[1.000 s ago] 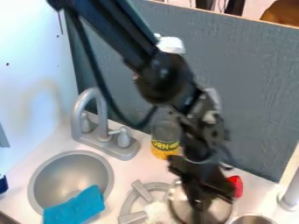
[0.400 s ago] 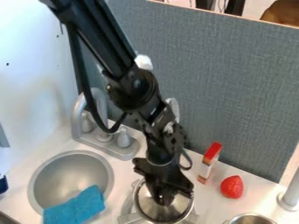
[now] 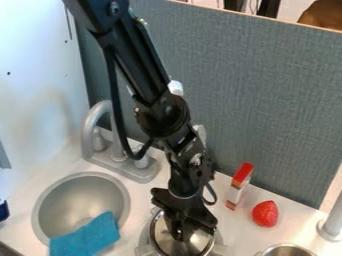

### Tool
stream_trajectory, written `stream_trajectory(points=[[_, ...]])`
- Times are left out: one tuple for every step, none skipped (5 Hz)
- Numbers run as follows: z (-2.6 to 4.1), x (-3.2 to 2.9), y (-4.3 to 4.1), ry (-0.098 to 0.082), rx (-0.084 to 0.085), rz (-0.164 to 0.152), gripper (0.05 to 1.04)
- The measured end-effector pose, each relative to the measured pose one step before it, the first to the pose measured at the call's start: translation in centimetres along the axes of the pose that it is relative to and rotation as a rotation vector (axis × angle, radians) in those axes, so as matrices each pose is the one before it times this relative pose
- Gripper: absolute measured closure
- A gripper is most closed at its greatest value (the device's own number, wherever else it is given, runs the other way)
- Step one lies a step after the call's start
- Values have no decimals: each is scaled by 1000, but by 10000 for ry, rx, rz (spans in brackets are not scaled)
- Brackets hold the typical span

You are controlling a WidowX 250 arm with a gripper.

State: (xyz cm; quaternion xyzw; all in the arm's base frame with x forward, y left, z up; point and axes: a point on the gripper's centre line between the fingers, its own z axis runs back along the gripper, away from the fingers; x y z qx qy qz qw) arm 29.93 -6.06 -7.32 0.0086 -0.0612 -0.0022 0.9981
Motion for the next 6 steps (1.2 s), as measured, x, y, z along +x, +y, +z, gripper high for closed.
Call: stream_trajectory(points=[[-558, -35, -279, -57, -178, 29, 725], [-46, 264, -236, -254, -170, 168, 418], [-40, -366, 37, 75, 15, 106, 127], [201, -217, 44, 143, 55, -89, 72], [5573, 1500, -59, -921, -7, 442, 75], [5406, -459, -54, -718, 136, 411, 79]])
